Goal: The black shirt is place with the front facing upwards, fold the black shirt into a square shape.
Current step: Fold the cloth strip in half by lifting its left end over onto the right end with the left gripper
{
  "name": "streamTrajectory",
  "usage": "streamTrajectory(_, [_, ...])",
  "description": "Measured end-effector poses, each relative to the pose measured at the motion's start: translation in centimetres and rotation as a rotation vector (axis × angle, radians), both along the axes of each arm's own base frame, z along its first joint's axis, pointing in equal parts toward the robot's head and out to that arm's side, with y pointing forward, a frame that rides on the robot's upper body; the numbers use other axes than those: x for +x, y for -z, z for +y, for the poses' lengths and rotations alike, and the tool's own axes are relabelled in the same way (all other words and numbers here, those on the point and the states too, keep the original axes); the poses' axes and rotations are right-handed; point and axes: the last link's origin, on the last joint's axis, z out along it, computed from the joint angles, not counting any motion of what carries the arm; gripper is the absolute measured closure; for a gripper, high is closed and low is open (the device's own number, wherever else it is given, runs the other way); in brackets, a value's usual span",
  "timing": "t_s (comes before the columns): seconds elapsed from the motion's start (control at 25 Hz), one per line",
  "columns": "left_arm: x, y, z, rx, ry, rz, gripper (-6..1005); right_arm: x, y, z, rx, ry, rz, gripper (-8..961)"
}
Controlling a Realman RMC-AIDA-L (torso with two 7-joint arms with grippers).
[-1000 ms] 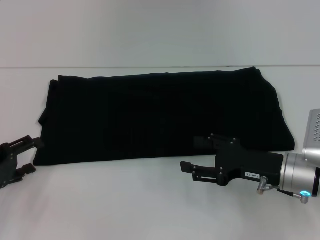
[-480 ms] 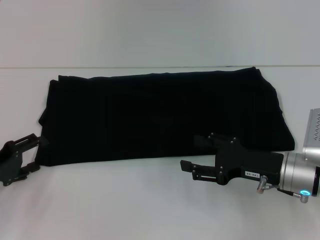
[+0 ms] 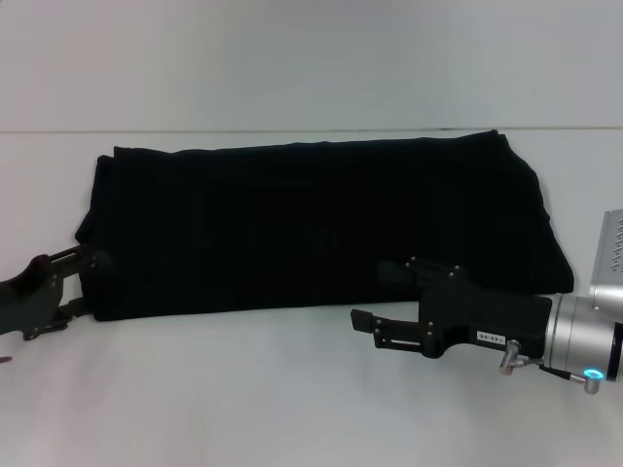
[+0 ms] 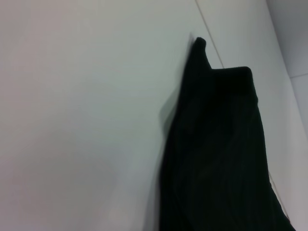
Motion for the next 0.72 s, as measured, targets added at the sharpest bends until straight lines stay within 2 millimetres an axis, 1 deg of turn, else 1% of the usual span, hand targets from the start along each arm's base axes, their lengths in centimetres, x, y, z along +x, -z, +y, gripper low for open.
streamTrajectory(0.32, [0.4, 0.2, 0.8, -0.016, 0.016, 0.034, 123, -0.1, -0.1, 0.1, 0.004, 0.0, 0.003, 110])
streamTrajectory(0.72, [-0.1, -0.9, 0.9, -0.026, 0.022, 0.11, 124, -0.2, -0.2, 0.2, 0.008, -0.004, 0.004, 111])
